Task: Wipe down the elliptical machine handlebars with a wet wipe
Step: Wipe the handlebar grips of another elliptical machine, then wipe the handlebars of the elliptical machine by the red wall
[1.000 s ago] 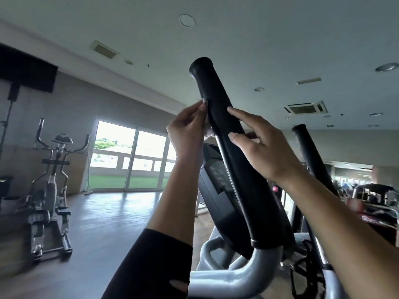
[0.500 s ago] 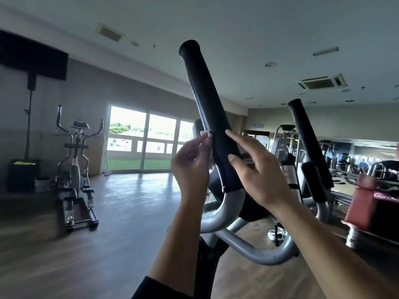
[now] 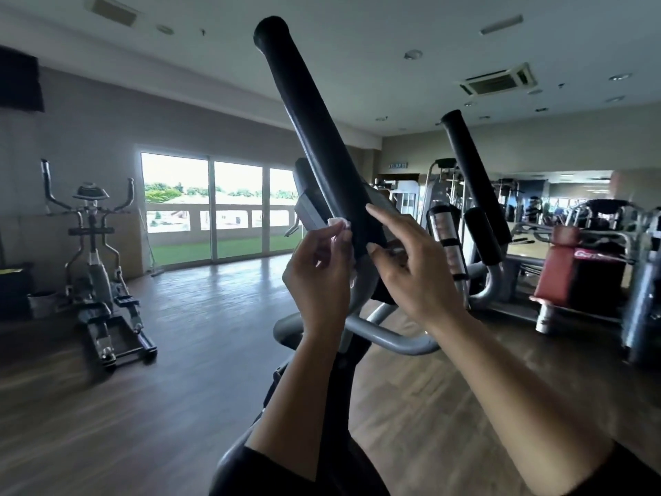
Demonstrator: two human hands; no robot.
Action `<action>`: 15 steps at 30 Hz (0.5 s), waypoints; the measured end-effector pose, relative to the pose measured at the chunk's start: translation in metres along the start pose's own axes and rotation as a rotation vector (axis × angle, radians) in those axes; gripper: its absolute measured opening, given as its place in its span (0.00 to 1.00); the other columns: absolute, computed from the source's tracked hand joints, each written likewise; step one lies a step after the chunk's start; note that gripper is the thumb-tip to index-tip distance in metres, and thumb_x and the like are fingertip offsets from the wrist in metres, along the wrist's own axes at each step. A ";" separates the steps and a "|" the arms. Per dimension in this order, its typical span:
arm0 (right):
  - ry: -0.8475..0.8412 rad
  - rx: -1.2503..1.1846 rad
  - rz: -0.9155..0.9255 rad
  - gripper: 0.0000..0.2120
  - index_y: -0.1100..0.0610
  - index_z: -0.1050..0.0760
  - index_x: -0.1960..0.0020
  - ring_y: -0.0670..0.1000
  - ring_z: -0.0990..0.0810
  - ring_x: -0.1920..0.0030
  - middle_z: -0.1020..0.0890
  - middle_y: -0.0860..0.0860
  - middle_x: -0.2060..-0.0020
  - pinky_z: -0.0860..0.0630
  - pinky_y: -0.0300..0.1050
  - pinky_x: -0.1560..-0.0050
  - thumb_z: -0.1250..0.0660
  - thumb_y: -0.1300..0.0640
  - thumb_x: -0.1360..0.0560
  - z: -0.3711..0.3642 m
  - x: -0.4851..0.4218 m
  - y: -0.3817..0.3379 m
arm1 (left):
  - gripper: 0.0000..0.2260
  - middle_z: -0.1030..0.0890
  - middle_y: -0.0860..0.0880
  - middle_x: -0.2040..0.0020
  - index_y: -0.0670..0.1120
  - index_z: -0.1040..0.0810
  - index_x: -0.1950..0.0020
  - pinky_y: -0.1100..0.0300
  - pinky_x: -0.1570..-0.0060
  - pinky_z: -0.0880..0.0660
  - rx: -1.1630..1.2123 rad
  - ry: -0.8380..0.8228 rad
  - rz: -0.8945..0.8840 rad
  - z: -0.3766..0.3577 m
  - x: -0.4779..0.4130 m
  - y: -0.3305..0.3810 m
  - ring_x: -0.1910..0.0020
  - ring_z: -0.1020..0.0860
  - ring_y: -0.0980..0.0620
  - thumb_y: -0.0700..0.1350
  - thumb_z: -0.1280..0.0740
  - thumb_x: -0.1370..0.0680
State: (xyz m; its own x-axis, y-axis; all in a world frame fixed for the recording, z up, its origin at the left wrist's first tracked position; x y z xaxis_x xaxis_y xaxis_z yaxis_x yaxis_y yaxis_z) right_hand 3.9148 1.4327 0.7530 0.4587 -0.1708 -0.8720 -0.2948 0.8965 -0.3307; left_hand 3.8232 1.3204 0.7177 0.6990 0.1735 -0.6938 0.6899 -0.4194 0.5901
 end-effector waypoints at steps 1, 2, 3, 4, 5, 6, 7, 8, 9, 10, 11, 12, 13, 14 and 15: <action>0.000 0.010 -0.016 0.22 0.52 0.30 0.30 0.40 0.27 0.37 0.23 0.46 0.37 0.31 0.34 0.35 0.34 0.60 0.23 0.001 0.005 0.000 | 0.04 0.21 0.48 0.71 0.49 0.17 0.54 0.70 0.67 0.30 -0.003 -0.018 0.007 0.001 0.005 0.001 0.71 0.24 0.57 0.41 0.29 0.25; 0.000 0.020 -0.033 0.21 0.53 0.29 0.30 0.41 0.27 0.37 0.23 0.46 0.37 0.30 0.36 0.35 0.35 0.59 0.23 0.003 0.010 0.000 | 0.03 0.21 0.48 0.71 0.49 0.17 0.54 0.72 0.67 0.31 -0.009 -0.029 0.015 0.002 0.010 0.001 0.72 0.24 0.58 0.41 0.29 0.25; -0.001 0.032 -0.055 0.20 0.53 0.29 0.31 0.42 0.26 0.38 0.23 0.46 0.38 0.28 0.39 0.36 0.35 0.58 0.22 0.006 0.016 0.000 | 0.03 0.21 0.50 0.71 0.48 0.17 0.54 0.73 0.67 0.32 -0.018 -0.034 0.022 0.004 0.015 0.001 0.72 0.25 0.60 0.41 0.29 0.25; -0.003 0.048 -0.085 0.18 0.53 0.28 0.32 0.43 0.25 0.40 0.22 0.46 0.39 0.27 0.41 0.38 0.36 0.58 0.22 0.010 0.023 0.002 | 0.02 0.22 0.51 0.72 0.48 0.17 0.55 0.74 0.67 0.33 -0.029 -0.035 0.024 0.005 0.022 0.002 0.72 0.26 0.61 0.41 0.28 0.25; -0.011 0.070 -0.123 0.17 0.53 0.27 0.33 0.44 0.24 0.42 0.22 0.46 0.41 0.26 0.42 0.40 0.36 0.58 0.22 0.014 0.032 0.004 | 0.02 0.23 0.52 0.72 0.49 0.17 0.55 0.75 0.67 0.33 -0.044 -0.035 0.023 0.007 0.029 0.003 0.72 0.26 0.60 0.42 0.28 0.25; -0.029 0.103 -0.164 0.17 0.54 0.27 0.33 0.44 0.24 0.44 0.22 0.48 0.42 0.26 0.43 0.41 0.36 0.57 0.22 0.018 0.042 0.008 | 0.01 0.24 0.51 0.71 0.49 0.17 0.55 0.75 0.67 0.34 -0.063 -0.040 0.020 0.008 0.037 0.003 0.72 0.26 0.58 0.43 0.28 0.26; -0.057 0.145 -0.202 0.16 0.53 0.26 0.34 0.43 0.24 0.47 0.22 0.49 0.42 0.25 0.43 0.43 0.36 0.56 0.22 0.022 0.054 0.011 | 0.01 0.23 0.51 0.70 0.50 0.17 0.56 0.75 0.66 0.33 -0.080 -0.059 0.011 0.007 0.046 0.005 0.71 0.26 0.56 0.44 0.28 0.26; -0.085 0.198 -0.236 0.16 0.52 0.26 0.35 0.43 0.24 0.49 0.21 0.49 0.44 0.25 0.43 0.45 0.35 0.55 0.22 0.026 0.066 0.016 | 0.01 0.22 0.52 0.68 0.50 0.17 0.56 0.74 0.65 0.32 -0.084 -0.094 -0.002 0.005 0.055 0.005 0.70 0.25 0.56 0.44 0.28 0.26; -0.107 0.258 -0.269 0.15 0.51 0.25 0.36 0.44 0.24 0.50 0.20 0.49 0.45 0.25 0.44 0.46 0.35 0.55 0.23 0.031 0.080 0.022 | 0.01 0.20 0.53 0.65 0.51 0.17 0.56 0.72 0.64 0.30 -0.076 -0.142 -0.014 0.001 0.065 0.003 0.68 0.24 0.57 0.44 0.27 0.26; -0.123 0.319 -0.305 0.14 0.51 0.24 0.37 0.46 0.23 0.49 0.20 0.49 0.47 0.25 0.45 0.46 0.35 0.55 0.23 0.036 0.094 0.029 | 0.02 0.18 0.54 0.63 0.51 0.18 0.56 0.66 0.63 0.26 -0.075 -0.199 -0.012 -0.004 0.076 -0.001 0.67 0.22 0.56 0.44 0.27 0.26; -0.132 0.380 -0.345 0.14 0.51 0.24 0.38 0.48 0.22 0.47 0.20 0.49 0.47 0.25 0.47 0.45 0.35 0.54 0.24 0.042 0.108 0.036 | 0.02 0.18 0.53 0.62 0.52 0.18 0.56 0.60 0.63 0.23 -0.084 -0.260 0.008 -0.009 0.088 -0.009 0.67 0.21 0.55 0.45 0.28 0.26; -0.144 0.443 -0.389 0.14 0.50 0.24 0.38 0.49 0.23 0.45 0.20 0.50 0.46 0.25 0.47 0.44 0.35 0.54 0.24 0.048 0.124 0.044 | 0.02 0.18 0.52 0.63 0.53 0.18 0.56 0.54 0.63 0.21 -0.101 -0.326 0.037 -0.015 0.102 -0.019 0.68 0.21 0.53 0.46 0.28 0.25; -0.159 0.501 -0.434 0.15 0.50 0.24 0.38 0.51 0.23 0.43 0.20 0.50 0.45 0.26 0.47 0.44 0.36 0.53 0.24 0.053 0.142 0.052 | 0.01 0.19 0.52 0.65 0.54 0.18 0.55 0.51 0.64 0.21 -0.126 -0.397 0.064 -0.022 0.117 -0.030 0.69 0.21 0.51 0.48 0.29 0.26; -0.177 0.552 -0.481 0.15 0.50 0.25 0.37 0.51 0.24 0.42 0.20 0.50 0.44 0.26 0.48 0.43 0.36 0.52 0.24 0.058 0.160 0.060 | 0.01 0.19 0.52 0.66 0.55 0.18 0.55 0.50 0.64 0.22 -0.152 -0.461 0.090 -0.028 0.133 -0.040 0.69 0.20 0.50 0.50 0.29 0.26; -0.194 0.591 -0.524 0.15 0.50 0.26 0.37 0.52 0.24 0.41 0.21 0.51 0.43 0.26 0.48 0.43 0.37 0.52 0.23 0.062 0.179 0.067 | 0.02 0.19 0.53 0.66 0.56 0.19 0.55 0.50 0.64 0.22 -0.176 -0.514 0.117 -0.034 0.150 -0.050 0.70 0.20 0.50 0.51 0.29 0.26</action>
State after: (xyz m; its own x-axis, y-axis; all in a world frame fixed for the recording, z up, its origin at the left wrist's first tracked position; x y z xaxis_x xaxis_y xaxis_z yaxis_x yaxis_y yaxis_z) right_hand 4.0291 1.4882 0.5974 0.5673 -0.6027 -0.5611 0.4645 0.7969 -0.3863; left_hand 3.8999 1.3977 0.5977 0.6215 -0.3409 -0.7054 0.6649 -0.2467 0.7050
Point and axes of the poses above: each hand's wrist, its own x-axis away from the middle knuckle, its own z-axis out of the back of the hand, y = z × x, the point moved 8 cm from there along -x, towards the middle knuckle
